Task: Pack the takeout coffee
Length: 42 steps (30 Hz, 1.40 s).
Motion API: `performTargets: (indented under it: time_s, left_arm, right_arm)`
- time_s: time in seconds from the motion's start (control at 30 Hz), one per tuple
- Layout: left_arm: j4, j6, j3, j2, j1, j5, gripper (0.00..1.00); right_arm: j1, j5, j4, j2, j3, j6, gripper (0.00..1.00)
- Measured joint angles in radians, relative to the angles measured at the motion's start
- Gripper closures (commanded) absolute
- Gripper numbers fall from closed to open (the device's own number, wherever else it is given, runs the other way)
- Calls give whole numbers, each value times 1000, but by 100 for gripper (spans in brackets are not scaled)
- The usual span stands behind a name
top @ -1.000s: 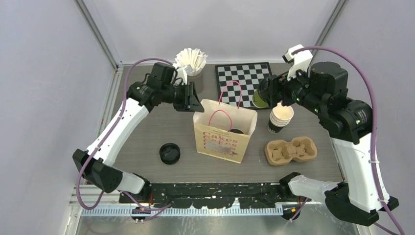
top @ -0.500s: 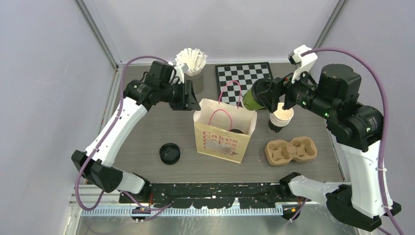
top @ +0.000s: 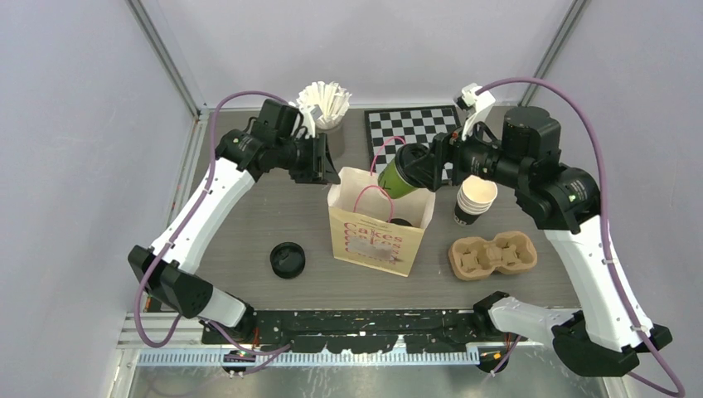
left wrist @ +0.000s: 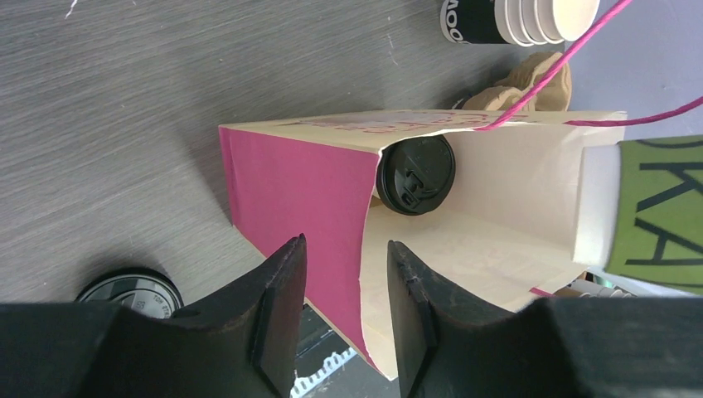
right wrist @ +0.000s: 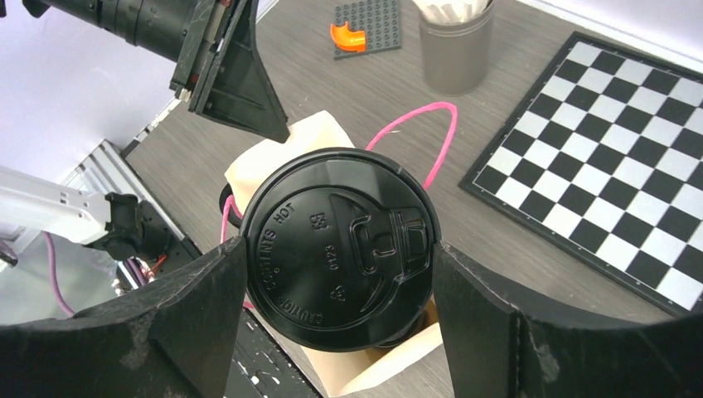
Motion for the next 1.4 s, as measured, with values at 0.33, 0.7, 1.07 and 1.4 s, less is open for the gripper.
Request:
performTargets:
  time_s: [0.33, 0.7, 1.07, 1.4]
  left_arm:
    - [14, 5, 0, 9, -2, 2, 94]
    - [143, 14, -90, -43, -5, 88, 100]
    - [158, -1, -154, -150, -6, 90, 100]
    - [37, 6, -62, -138, -7, 61, 87]
  right_arm:
    - [127, -6, 76, 19, -106, -31, 23]
    - [328, 129, 162, 62, -264, -199, 23]
    - [424, 247, 181, 64, -301, -299, 23]
    - [425, 301, 168, 10, -296, -266, 23]
